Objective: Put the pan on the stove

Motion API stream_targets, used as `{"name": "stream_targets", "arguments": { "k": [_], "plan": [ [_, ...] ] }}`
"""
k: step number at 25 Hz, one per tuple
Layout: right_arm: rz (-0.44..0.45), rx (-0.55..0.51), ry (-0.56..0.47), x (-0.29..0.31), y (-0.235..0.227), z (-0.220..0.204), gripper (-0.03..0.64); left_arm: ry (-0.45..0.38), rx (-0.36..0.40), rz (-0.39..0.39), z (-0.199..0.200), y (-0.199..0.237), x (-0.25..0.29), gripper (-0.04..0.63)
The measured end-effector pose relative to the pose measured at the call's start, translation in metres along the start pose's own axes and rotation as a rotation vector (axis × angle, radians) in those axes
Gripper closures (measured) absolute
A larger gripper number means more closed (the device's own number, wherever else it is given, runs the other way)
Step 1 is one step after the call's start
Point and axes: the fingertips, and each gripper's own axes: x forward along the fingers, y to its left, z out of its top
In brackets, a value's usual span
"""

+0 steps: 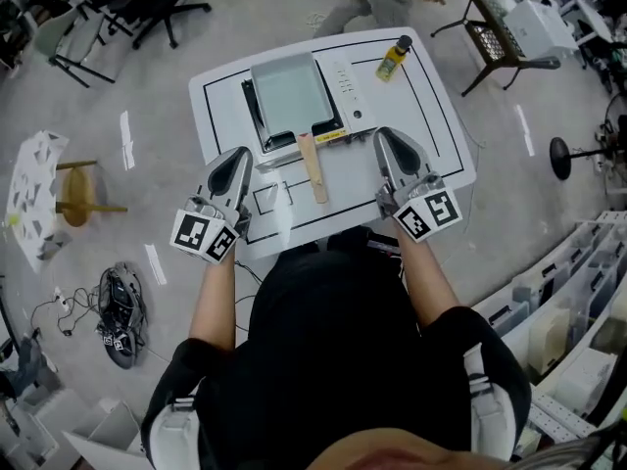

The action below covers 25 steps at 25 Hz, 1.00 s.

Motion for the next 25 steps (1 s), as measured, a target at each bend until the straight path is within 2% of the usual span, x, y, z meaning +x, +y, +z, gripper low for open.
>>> {"name": "stream_targets", "arguments": {
  "k": [6,8,12,15,18,22,25],
  "plan": [
    [-0.133,-0.207,-0.003,-0.035,0.008,0.012,0.584,-0.05,0.025,0.112,0.002,-0.01,-0.025,0.572],
    [-0.15,-0.24,0.0,-0.052,0.012,0.014,0.586,-0.068,0.042,0.141,0.003,-0.016,-0.036,0.571],
    [-0.182,-0.246,-0.009,-0.098,0.023,0.014,0.588,-0.101,0.149,0.173,0.01,-0.042,-0.065,0.571],
    [-0.203,-0.254,0.009,-0.144,0.038,0.007,0.588,-0.087,0.137,0.151,0.004,-0.072,-0.09,0.571],
    [-0.238,-0.254,0.023,-0.192,0.056,0.0,0.588,-0.084,0.106,0.096,0.0,-0.106,-0.11,0.571],
    [-0.291,-0.167,-0.022,-0.246,0.068,0.002,0.588,-0.122,0.064,0.016,-0.005,-0.151,-0.133,0.571],
    [-0.316,-0.184,-0.036,-0.282,0.083,0.005,0.588,-0.102,0.067,-0.005,-0.015,-0.177,-0.152,0.571]
  ]
}}
